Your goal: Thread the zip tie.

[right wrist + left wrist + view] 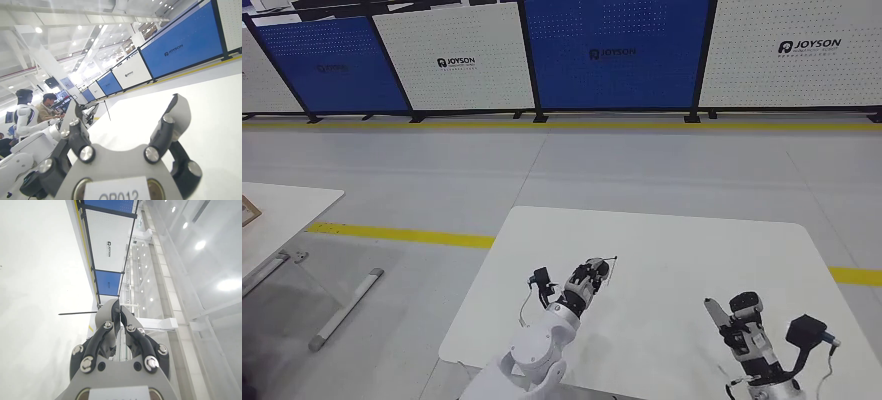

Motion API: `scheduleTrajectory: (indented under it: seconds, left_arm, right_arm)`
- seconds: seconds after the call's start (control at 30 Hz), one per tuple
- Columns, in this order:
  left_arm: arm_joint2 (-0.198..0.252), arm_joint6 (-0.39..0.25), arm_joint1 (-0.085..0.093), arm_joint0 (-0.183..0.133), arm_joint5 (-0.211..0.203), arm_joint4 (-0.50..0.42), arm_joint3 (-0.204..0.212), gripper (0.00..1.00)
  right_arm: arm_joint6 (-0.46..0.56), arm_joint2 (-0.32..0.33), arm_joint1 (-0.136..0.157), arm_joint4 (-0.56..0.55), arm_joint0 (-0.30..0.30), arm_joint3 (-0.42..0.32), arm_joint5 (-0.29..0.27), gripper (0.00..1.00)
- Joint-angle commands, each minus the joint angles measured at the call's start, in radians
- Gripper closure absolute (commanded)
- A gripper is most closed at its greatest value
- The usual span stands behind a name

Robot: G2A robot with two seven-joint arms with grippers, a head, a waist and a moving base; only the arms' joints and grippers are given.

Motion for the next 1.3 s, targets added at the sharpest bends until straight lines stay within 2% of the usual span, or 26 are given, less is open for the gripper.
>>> scheduleTrajectory:
  seconds: [0.0, 0.2, 0.23, 0.33, 0.53, 0.63, 0.83, 1.27]
  left_arm:
    - [0.000, 0.001, 0.000, 0.001, -0.001, 0.001, -0.001, 1.00]
    - [0.000, 0.001, 0.000, 0.001, -0.001, 0.001, -0.001, 1.00]
    - [0.000, -0.005, -0.001, 0.001, 0.004, -0.018, -0.001, 1.00]
    - [-0.022, 0.051, -0.006, -0.003, 0.004, -0.071, -0.004, 1.00]
    - [-0.066, 0.106, -0.011, -0.010, 0.010, -0.146, 0.011, 1.00]
    - [-0.080, 0.152, -0.016, -0.014, -0.013, -0.175, 0.016, 1.00]
    - [-0.069, 0.243, -0.027, -0.030, -0.037, -0.149, 0.046, 1.00]
    - [-0.063, 0.235, -0.028, -0.032, -0.029, -0.145, 0.051, 1.00]
  right_arm:
    - [0.000, 0.000, 0.000, 0.000, 0.000, 0.000, 0.000, 0.00]
    - [0.000, 0.000, 0.000, 0.000, 0.000, 0.000, 0.000, 0.00]
    - [0.006, -0.002, -0.001, 0.023, 0.002, 0.000, 0.002, 0.00]
    - [0.006, 0.028, -0.003, 0.138, 0.001, -0.012, 0.000, 0.00]
    - [0.014, 0.169, 0.012, 0.359, -0.061, -0.044, 0.000, 0.00]
    - [0.001, 0.237, 0.017, 0.469, -0.091, -0.039, 0.000, 0.00]
    - [0.033, 0.319, 0.017, 0.653, -0.118, 0.000, 0.000, 0.00]
    - [0.033, 0.319, 0.017, 0.653, -0.118, 0.000, 0.000, 0.00]
